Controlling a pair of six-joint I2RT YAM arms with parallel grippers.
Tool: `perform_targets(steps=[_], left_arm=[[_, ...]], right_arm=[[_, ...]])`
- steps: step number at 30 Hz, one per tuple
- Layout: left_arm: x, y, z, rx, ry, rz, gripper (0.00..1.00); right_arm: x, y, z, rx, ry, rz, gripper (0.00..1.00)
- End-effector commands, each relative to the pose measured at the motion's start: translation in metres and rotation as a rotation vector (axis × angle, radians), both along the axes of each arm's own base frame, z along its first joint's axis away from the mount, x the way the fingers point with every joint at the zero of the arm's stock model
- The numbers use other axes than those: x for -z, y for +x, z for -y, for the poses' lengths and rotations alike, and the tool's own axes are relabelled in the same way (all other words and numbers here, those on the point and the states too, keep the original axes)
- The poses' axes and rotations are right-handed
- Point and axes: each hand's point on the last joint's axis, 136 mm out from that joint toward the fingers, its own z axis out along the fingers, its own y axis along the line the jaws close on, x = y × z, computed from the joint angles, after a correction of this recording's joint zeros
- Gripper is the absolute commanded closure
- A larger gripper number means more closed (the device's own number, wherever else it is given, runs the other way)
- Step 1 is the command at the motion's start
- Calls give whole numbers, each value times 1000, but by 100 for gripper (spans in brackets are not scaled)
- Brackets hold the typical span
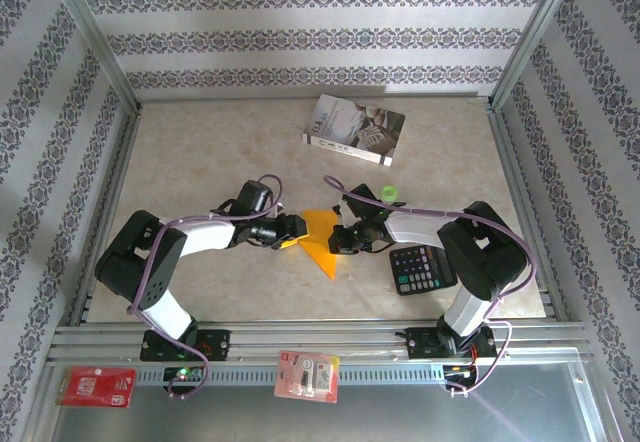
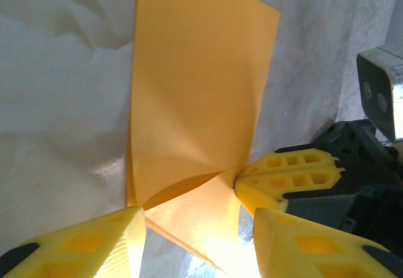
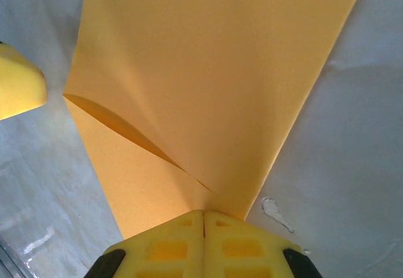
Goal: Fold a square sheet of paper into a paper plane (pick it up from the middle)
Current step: Fourth fold the wing at the center of the table.
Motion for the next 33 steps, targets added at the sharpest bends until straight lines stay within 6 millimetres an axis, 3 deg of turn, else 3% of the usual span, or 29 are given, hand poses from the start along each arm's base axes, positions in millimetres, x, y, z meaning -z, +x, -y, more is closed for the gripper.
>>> perform_targets(steps=[1, 13, 33], left_arm=[[5, -4, 6, 37, 10, -28, 53], [11, -6, -2, 12, 59, -32, 53], [-2, 1, 17, 55, -52, -6, 57]], right_arm=[[22, -4, 12, 21, -64, -28, 99], [24, -6, 16, 25, -71, -30, 100], [25, -7, 18, 28, -75, -33, 100]])
